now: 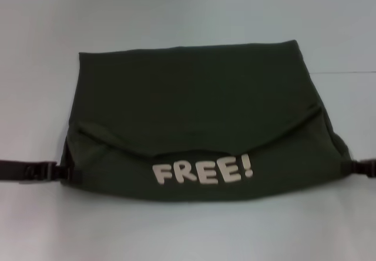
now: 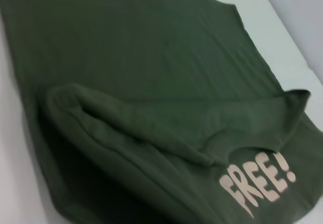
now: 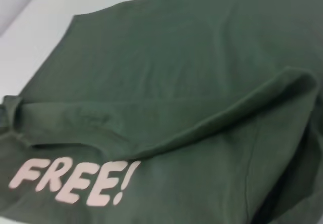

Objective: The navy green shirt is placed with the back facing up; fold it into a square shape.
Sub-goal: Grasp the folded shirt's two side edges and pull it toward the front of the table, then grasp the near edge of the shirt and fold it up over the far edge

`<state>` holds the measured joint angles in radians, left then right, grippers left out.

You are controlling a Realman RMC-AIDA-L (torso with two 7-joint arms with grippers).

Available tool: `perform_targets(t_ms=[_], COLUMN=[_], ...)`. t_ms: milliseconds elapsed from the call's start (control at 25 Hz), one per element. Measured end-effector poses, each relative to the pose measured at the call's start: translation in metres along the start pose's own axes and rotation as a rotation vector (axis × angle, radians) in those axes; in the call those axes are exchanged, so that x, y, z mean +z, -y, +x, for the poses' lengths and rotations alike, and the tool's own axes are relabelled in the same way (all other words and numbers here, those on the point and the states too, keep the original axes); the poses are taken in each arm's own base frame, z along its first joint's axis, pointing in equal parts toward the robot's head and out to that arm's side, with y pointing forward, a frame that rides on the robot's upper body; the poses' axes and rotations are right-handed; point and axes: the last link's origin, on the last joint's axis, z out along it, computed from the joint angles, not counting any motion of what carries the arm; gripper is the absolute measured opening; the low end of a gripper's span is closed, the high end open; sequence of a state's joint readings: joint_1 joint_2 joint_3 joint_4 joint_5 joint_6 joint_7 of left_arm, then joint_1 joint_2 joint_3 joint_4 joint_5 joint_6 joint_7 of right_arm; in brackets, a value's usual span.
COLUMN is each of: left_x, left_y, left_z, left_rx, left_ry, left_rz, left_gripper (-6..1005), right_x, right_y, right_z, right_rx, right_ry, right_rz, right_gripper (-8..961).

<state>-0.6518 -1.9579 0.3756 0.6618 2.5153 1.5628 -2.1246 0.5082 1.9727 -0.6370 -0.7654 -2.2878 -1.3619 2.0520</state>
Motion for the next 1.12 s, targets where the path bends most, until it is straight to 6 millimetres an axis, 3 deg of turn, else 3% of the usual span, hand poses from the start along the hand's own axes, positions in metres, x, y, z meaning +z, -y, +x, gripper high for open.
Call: perform_targets(t_ms=[320,480,600,760,1120], left_x=[-0.031,-0.038,-0.039,-0.044,-0.042], left_y=[-0.004,-0.009,-0.012,-0.018,-0.022], left_z=[-0.018,-0.02,-0.01,0.009,0.055], left_rx=[0.063,0.112,0.118,0.118,0.055], left_ry=[0.126,0.15,0.11,0.026,-0.175], left_rz=[-0.064,-0.102,-0.117,-0.145,-0.139], left_gripper=[32,32,33,33,34], right_x=[-0.031,-0.045,-0.054,-0.06,-0.047], right_y=[-0.003,-0.001,0.0,0.001,-0.001], right_z=[0.047,0.058,0.05,0.025,-0.042], right_rx=[-0.006,-0.012,-0.014,-0.012,0.021], right_ry=[-0.008,0.016,0.084,0.169,0.305], right_rz=[-0.129,-0.158,-0.172,-0.191,-0.181], right_gripper=[29,30,31,31,33])
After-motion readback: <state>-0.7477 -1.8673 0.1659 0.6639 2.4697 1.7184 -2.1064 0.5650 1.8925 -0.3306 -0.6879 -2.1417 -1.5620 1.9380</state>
